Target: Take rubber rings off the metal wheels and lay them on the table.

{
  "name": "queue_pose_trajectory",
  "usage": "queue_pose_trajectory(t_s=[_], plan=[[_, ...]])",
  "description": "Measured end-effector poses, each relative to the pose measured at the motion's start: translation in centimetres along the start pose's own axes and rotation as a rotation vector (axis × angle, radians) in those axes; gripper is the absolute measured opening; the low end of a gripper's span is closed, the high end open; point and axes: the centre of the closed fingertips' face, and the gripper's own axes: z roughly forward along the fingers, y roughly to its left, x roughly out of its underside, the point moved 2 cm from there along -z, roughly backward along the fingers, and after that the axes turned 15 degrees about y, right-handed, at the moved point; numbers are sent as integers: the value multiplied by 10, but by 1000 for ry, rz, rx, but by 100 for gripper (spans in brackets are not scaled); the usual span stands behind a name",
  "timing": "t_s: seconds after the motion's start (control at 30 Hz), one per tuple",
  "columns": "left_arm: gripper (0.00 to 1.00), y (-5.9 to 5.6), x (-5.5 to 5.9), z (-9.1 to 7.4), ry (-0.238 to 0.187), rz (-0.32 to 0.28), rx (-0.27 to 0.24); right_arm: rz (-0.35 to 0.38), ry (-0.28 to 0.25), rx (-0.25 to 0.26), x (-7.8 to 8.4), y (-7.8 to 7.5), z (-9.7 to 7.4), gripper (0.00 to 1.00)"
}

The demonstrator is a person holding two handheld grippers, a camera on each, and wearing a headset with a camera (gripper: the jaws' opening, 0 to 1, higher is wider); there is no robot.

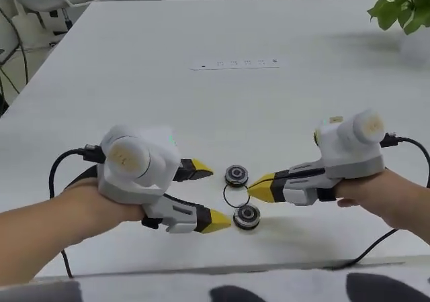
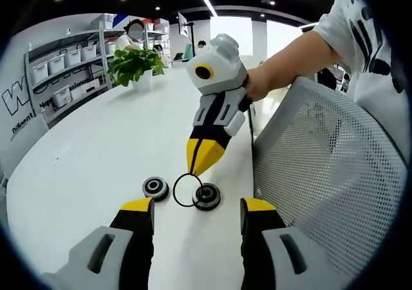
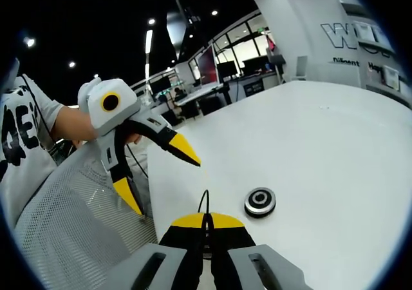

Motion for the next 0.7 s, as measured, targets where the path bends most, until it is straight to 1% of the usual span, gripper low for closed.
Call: queue_pose_trajectory(t_s=[0.1,0.17,0.27,0.33,0.5,0.7], plan=[[54,1,4,-6,-2,-7,-6,-11,2,-6,-7,1,5,0],[56,4,7,-11,-3,-17,-20,-17,5,-8,-10,2,7,0],[62,8,11,-20,-14,-49,-39,-29,15,-14,-15,3,13,0],[63,10,14,-24,-15,-59,-42,-37,24,-21,-17,5,18,0],[65,14,25,-33,-7,-78,-64,-49,41,-28,-21,6,28,0],[70,16,33,-39,-5,-98,-84,-53,70,-37,-20,0,42,0]])
